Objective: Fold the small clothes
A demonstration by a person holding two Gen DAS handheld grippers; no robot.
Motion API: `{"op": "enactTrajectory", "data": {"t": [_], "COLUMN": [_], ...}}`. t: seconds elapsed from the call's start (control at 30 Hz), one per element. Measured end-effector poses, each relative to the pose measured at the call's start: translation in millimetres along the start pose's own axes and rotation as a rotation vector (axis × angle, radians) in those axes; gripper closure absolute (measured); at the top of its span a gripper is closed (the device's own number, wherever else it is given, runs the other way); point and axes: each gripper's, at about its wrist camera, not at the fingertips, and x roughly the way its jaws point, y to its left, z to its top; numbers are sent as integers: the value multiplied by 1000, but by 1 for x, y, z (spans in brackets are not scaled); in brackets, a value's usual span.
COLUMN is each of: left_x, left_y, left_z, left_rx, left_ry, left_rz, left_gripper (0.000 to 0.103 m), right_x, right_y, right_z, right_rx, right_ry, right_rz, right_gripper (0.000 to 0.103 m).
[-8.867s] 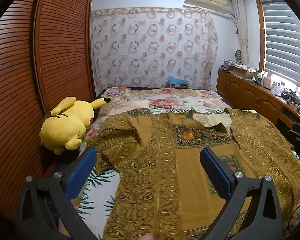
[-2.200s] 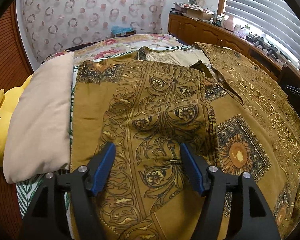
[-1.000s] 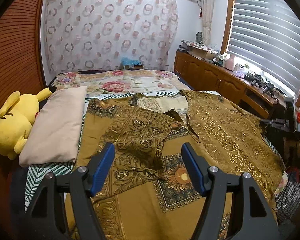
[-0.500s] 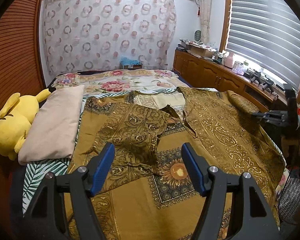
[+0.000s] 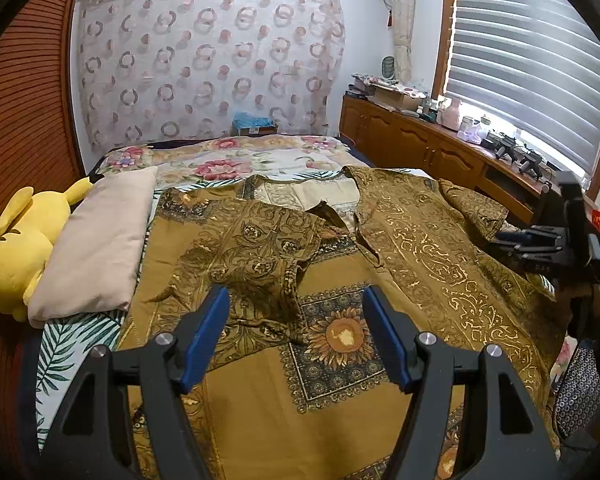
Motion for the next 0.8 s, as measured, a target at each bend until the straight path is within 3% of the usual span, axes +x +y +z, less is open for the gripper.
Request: {"op": "enactTrajectory", "data": {"t": [0.1,0.23,0.47,0.8], "left_x": [1,2,4,6], "left_y": [0,0,-3,-4], "left_z": [1,1,-1,-4], "left_rx": [1,-2,4,1], "left_ry": [-4,-4,3,8], "left_rz": [-4,-8,-13,-18], "left_gripper": [35,35,35,35], "right_x": [-18,-31,-13,23], "right_y": [-9,-29,-67,-98], "right_z": [4,8,4,-1], "right_rx": [20,45,137,285], "right_ry": [-44,-70,-27,62], "right_rz": [-10,-59,-140,-83], "right_gripper": [56,52,50,43]}}
